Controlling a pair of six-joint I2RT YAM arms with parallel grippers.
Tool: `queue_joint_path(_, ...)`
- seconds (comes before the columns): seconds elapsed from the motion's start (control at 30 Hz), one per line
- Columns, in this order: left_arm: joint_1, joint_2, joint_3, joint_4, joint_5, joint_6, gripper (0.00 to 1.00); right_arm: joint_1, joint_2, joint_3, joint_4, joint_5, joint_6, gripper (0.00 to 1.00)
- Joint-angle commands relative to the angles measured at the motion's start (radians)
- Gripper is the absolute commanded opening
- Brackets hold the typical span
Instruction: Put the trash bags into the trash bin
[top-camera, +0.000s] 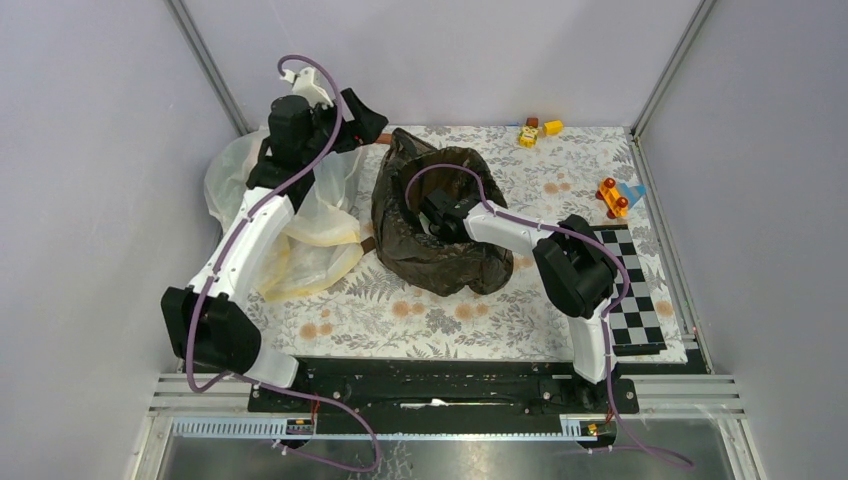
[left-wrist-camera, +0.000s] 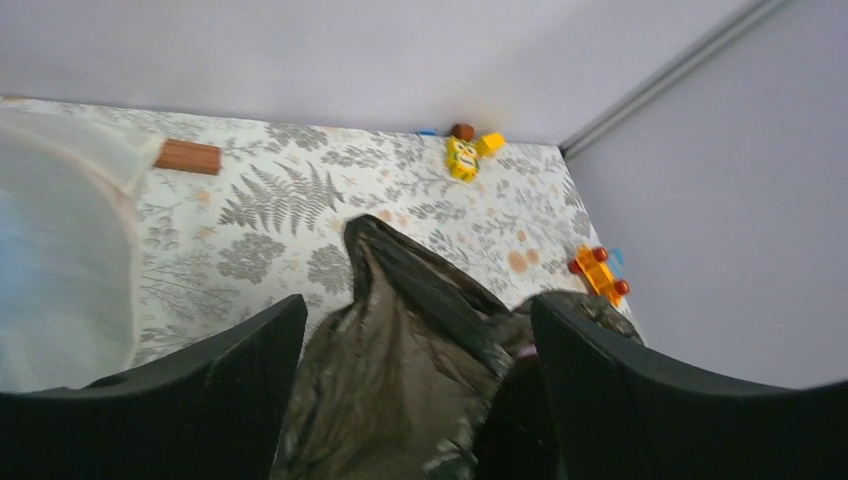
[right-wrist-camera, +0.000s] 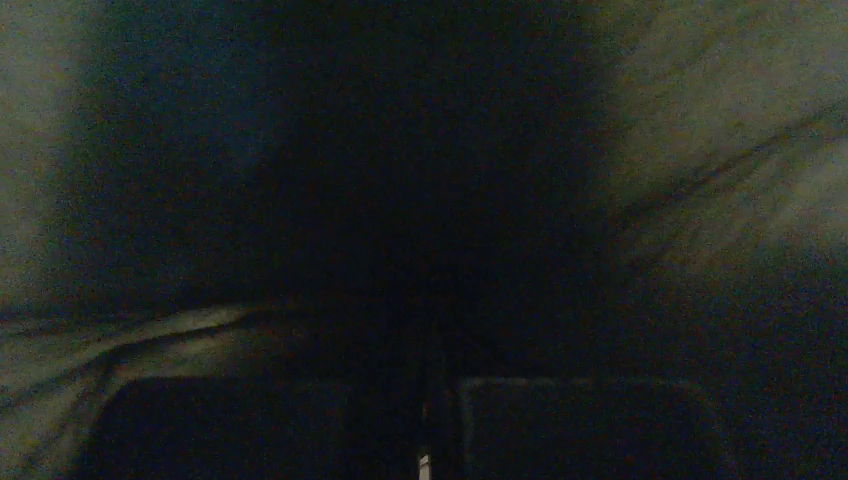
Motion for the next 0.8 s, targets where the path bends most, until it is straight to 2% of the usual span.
queue_joint_path(0.0,-0.072,-0.027,-0.007,-0.033,0.059,0.122,0.78,0.007,-0.025,0.035,-0.023,-0.029,0.01,0.0)
queue_joint_path(0.1,-0.128,-0.011,0.021,-0.087,0.011,0.195,0.7,0.008,-0.028,0.038,-0.026,-0.032,0.013,0.0)
queue_joint_path(0.27,-0.183,0.048,0.083,-0.196,-0.106,0.278,0.7,0.008,-0.034,0.036,-0.028,-0.038,0.017,0.0)
queue_joint_path(0.37,-0.199,0.072,0.103,-0.227,-0.129,0.303,0.59,0.007,-0.036,0.035,-0.031,-0.038,0.018,0.0)
queue_joint_path(0.57,-0.212,0.095,0.1,-0.234,-0.164,0.32,0.49,0.007,-0.038,0.04,-0.035,-0.037,0.02,0.0)
queue_joint_path(0.77,-0.212,0.109,0.078,-0.211,-0.169,0.347,0.34,0.007,-0.051,0.06,-0.045,-0.024,0.02,0.0)
